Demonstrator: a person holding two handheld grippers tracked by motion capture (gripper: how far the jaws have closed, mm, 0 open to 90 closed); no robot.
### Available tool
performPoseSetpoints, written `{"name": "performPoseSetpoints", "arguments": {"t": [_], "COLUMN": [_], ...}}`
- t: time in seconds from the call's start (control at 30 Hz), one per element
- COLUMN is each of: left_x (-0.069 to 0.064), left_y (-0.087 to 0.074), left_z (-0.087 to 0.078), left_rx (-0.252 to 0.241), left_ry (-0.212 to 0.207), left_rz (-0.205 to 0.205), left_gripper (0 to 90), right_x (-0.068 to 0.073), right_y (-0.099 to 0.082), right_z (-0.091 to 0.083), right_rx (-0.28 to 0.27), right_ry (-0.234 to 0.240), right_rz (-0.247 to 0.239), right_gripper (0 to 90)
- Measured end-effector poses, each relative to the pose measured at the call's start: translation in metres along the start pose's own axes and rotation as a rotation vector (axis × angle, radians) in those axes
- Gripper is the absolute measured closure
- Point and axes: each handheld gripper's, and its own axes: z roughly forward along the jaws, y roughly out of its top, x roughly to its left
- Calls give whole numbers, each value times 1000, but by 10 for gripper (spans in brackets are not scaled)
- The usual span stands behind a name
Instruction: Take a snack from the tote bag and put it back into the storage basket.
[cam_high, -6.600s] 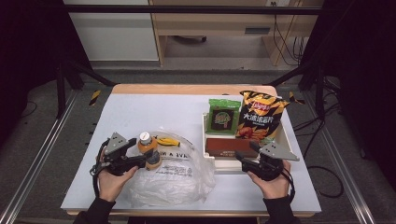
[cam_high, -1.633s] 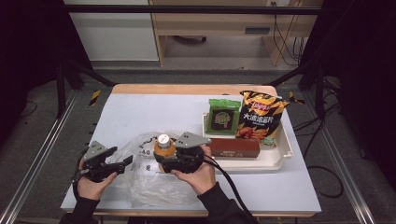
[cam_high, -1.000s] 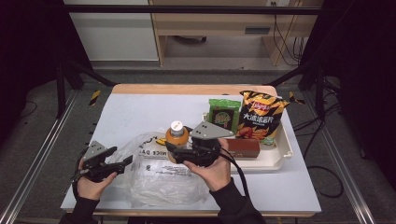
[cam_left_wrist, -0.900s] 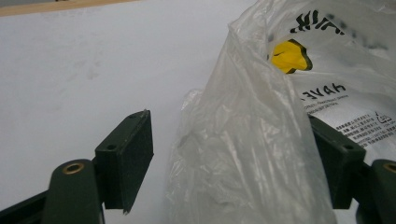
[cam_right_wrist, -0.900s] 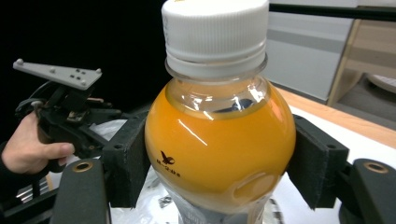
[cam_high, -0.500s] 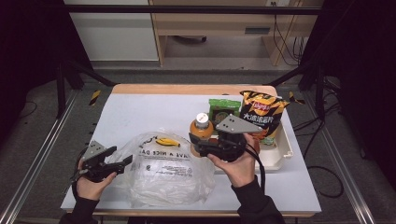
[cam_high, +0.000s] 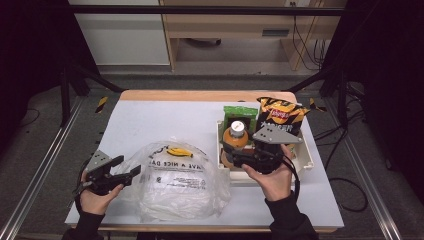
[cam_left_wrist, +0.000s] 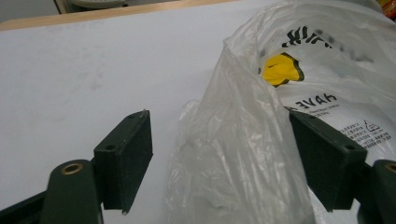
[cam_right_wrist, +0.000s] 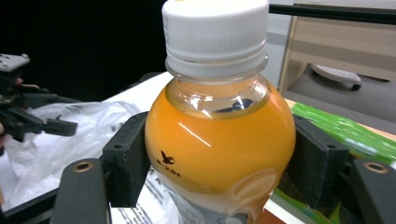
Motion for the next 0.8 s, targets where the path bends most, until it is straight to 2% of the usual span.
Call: {"name": "performPoseSetpoints", "arguments": {"t": [0.4, 0.6, 0.8], "left_x": [4, 6, 6], "left_y": [4, 4, 5], "left_z": [-7, -8, -9], "left_rx": [-14, -19, -25], "left_ry": [-1, 6, 10], "left_rz": [-4, -7, -7], "left_gripper": [203, 201, 201], "right_x": [-29, -47, -59], "right_y": [-20, -33, -36], "right_z": [-16, -25, -33], "right_rx": [15, 10, 15], "right_ry": [-73, -87, -113], "right_rz": [32, 54, 52], "right_gripper": [303, 303, 303]}}
